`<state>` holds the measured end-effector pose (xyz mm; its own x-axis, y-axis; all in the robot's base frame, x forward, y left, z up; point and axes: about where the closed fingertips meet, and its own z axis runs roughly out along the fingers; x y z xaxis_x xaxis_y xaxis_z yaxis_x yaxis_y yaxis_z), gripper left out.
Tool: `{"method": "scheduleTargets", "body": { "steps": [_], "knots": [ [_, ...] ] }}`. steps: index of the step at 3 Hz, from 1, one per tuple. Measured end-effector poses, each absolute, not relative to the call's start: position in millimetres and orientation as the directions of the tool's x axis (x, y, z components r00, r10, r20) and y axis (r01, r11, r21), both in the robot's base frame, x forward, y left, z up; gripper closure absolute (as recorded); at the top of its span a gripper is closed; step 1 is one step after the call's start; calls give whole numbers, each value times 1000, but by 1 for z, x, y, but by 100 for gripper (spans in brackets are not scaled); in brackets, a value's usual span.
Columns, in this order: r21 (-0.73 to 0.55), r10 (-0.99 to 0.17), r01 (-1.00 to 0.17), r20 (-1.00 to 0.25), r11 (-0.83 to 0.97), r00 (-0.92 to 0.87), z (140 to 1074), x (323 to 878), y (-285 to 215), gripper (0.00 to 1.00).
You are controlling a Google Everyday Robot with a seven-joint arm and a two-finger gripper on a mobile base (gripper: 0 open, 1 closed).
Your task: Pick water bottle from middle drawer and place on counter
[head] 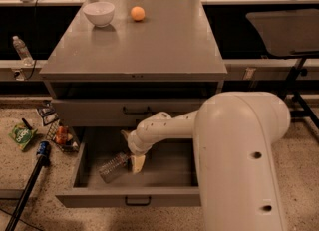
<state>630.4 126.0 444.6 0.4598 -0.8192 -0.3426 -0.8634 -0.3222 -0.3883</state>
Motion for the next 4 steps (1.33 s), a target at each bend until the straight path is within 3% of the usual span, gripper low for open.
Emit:
{"method": "scheduleTargets", "body": {
  "steps": [4],
  "knots": [
    [-382,-832,-844,-260,-377,490,384,651,174,0]
  ]
}}
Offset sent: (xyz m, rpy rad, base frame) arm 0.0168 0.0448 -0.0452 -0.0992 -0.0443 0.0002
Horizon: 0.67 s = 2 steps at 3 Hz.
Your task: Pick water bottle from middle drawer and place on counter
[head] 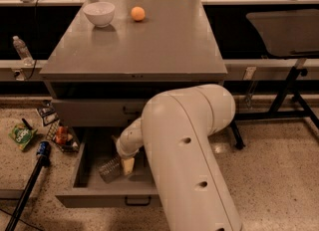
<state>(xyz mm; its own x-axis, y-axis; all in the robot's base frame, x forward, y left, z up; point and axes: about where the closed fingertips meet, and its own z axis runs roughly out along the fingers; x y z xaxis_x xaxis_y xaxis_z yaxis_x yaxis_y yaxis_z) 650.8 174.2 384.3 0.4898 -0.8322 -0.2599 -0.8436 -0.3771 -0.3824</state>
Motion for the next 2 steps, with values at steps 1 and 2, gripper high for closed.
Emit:
{"method": "scheduleTargets", "body": {
  "steps": [1,2],
  "knots": [
    [-372,-831,-849,-271,-375,486,375,651,176,17],
    [-354,-827,-856,-290,-376,483,368,647,176,41]
  ]
}}
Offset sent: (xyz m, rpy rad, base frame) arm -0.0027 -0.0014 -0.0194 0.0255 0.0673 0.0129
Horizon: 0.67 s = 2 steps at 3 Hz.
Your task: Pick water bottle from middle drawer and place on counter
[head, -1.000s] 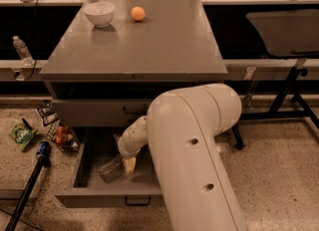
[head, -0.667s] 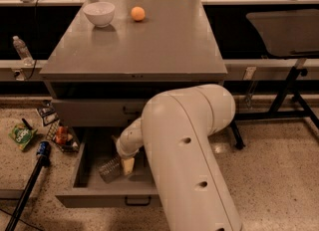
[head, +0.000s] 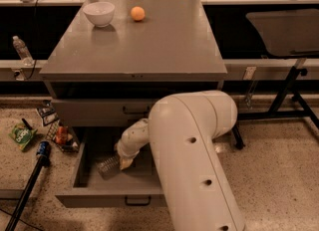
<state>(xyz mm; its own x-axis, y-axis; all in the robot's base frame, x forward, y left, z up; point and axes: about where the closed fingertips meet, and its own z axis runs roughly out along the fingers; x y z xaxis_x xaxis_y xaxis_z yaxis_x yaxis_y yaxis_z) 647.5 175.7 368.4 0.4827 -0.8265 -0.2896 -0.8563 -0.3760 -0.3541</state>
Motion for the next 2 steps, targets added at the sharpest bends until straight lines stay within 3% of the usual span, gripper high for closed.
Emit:
{"method": "scheduleTargets", "body": {
  "steps": [1,2],
  "knots": [
    [-343,-843,-876,-302,-340,445,369,641,158,72],
    [-348,-877,-907,-327,-236,353,377,628,127,95]
  ]
}}
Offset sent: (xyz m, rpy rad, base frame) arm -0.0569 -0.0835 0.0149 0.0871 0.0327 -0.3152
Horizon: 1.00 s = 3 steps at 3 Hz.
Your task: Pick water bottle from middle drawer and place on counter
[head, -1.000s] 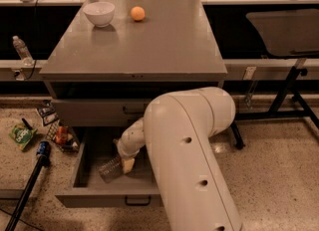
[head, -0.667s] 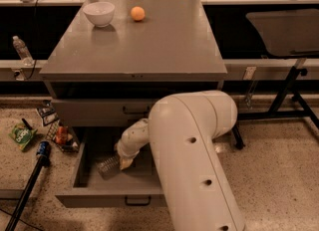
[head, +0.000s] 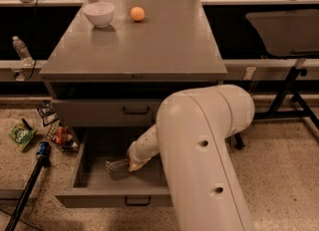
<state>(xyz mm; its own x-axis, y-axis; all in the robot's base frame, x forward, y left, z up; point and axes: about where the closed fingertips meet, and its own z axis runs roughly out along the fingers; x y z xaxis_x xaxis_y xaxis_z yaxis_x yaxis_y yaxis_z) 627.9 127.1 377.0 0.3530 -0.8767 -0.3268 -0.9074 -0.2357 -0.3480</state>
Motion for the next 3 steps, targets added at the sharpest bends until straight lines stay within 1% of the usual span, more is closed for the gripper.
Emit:
{"method": "scheduleTargets", "body": {
  "steps": [1,3],
  "knots": [
    [-364,-902,-926,-358,-102,240,404,619,96,100],
    [-405,-880,-911,-458,80,127,479,583,53,100]
  ]
}}
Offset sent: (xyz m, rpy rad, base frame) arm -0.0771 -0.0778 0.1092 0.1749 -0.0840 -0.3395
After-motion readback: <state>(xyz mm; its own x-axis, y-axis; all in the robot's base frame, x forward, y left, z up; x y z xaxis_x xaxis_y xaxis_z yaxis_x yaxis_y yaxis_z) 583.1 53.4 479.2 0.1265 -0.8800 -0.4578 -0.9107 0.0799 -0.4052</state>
